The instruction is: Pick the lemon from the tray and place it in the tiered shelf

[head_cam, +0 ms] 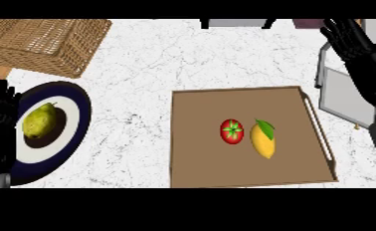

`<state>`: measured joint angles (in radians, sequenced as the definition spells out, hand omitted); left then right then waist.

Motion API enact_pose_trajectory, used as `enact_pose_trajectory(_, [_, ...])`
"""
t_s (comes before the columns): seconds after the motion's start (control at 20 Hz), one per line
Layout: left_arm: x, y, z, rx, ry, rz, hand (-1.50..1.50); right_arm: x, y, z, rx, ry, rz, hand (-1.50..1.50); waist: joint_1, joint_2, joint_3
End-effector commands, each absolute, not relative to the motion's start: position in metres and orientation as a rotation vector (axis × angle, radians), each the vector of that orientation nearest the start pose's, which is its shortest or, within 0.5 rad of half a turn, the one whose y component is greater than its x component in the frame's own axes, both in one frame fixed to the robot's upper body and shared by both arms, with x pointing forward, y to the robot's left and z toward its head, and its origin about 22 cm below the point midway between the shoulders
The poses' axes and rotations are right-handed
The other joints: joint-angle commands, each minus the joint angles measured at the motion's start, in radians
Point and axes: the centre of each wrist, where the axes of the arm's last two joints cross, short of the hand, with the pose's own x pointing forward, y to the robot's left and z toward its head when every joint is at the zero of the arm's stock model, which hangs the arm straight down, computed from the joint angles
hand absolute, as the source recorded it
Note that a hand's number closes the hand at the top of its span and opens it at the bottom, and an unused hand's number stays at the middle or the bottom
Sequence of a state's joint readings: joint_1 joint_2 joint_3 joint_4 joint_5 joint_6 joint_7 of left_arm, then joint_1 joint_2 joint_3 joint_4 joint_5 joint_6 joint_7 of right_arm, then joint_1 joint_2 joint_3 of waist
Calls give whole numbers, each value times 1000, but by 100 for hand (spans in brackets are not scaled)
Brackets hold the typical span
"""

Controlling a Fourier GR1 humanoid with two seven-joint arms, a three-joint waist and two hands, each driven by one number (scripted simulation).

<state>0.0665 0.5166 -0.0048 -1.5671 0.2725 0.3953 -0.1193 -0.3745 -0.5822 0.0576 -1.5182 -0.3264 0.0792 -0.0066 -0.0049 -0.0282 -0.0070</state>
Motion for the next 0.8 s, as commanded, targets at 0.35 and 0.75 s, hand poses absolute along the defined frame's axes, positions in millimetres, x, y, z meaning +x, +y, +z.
enact_pose_trajectory(0.35, [246,283,22,243,-1620,-105,0,309,-281,63,448,-1640,-475,150,-89,46,55])
enact_pose_trajectory(0.75, [261,246,26,124,-1593,-219,0,248,-337,-15,-688,-1653,-290,-150,-27,31,10])
